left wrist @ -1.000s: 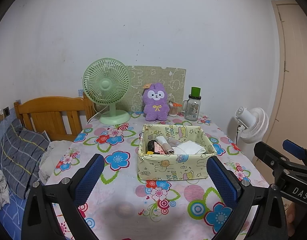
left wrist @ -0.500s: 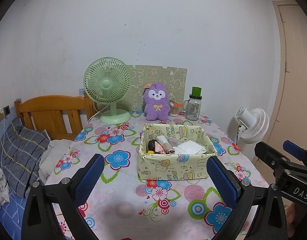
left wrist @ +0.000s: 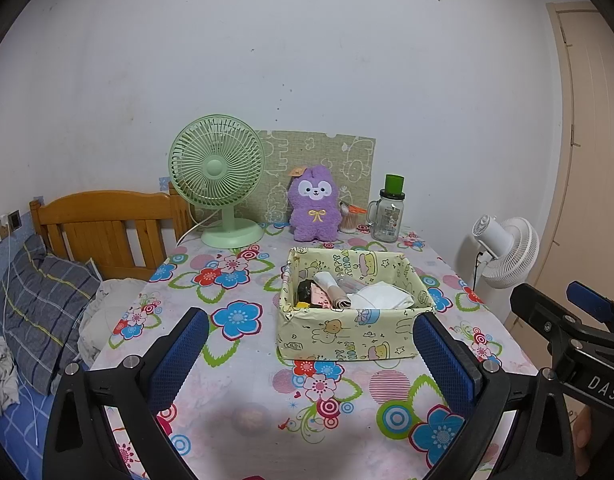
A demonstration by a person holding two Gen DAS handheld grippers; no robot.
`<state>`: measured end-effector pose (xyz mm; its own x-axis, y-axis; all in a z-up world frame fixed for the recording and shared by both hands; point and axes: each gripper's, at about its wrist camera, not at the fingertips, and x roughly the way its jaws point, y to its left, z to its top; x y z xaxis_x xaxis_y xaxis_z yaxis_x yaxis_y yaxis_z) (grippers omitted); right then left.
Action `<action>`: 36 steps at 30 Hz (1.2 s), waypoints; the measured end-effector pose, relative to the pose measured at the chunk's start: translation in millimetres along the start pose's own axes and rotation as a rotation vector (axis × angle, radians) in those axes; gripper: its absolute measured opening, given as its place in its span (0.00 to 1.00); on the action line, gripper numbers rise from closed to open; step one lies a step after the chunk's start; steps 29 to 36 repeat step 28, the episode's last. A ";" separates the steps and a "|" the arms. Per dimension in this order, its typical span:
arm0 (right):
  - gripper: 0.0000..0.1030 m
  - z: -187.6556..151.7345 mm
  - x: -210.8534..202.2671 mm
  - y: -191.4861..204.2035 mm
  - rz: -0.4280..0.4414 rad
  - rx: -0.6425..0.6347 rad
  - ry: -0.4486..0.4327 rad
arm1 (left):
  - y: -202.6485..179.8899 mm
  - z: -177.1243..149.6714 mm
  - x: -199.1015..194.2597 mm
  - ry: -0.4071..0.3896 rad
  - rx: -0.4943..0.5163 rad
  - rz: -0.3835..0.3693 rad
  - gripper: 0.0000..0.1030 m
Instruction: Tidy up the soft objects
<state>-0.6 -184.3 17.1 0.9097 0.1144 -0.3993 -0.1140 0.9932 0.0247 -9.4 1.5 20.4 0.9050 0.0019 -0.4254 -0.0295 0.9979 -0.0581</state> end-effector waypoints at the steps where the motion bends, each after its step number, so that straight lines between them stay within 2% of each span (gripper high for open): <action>1: 1.00 -0.1 0.1 -0.1 0.001 0.000 0.000 | 0.0 0.0 0.0 0.000 0.000 0.000 1.00; 36: 1.00 0.1 -0.6 -1.1 -0.006 0.001 0.001 | -0.4 -0.1 0.0 0.000 0.001 -0.001 1.00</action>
